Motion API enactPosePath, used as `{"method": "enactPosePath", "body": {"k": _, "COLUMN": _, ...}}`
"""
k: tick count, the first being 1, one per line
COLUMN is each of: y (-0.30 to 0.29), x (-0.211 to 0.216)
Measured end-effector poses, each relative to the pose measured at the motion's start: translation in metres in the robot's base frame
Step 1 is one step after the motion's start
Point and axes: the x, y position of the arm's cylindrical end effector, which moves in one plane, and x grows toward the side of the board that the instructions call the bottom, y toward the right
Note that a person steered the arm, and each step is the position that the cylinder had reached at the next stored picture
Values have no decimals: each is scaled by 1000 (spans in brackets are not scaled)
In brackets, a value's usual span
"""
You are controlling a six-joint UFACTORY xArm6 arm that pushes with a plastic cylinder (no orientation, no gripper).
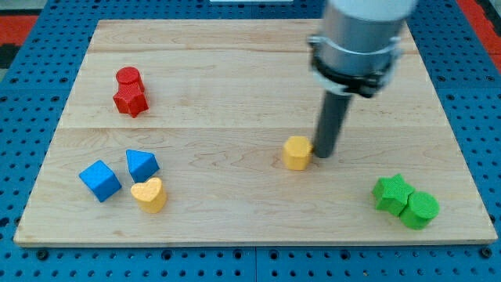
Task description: Slide the green blocks towards the yellow blocks
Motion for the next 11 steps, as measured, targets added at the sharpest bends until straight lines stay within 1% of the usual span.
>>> {"method": "enactPosePath", "body": {"k": 2, "y": -135, "x": 17}}
{"method": "enactPosePath", "body": {"k": 3, "y": -145, "x": 17}}
{"method": "enactPosePath", "body": {"k": 4, "y": -48, "x": -13}}
{"method": "enactPosePath", "body": {"k": 5, "y": 75, "x": -30}}
{"method": "enactPosePath", "body": {"k": 6, "y": 181, "x": -20}}
{"method": "enactPosePath", "body": {"k": 7, "y": 270, "x": 14}}
{"method": "enactPosePath", "body": {"k": 8, "y": 271, "x": 83}}
{"method": "enactPosePath", "body": {"k": 9, "y": 206, "x": 130}}
{"method": "enactPosePath", "body": {"k": 10, "y": 159, "x": 127}}
{"method": "enactPosePath", "body": {"k": 11, "y": 130, "x": 97}}
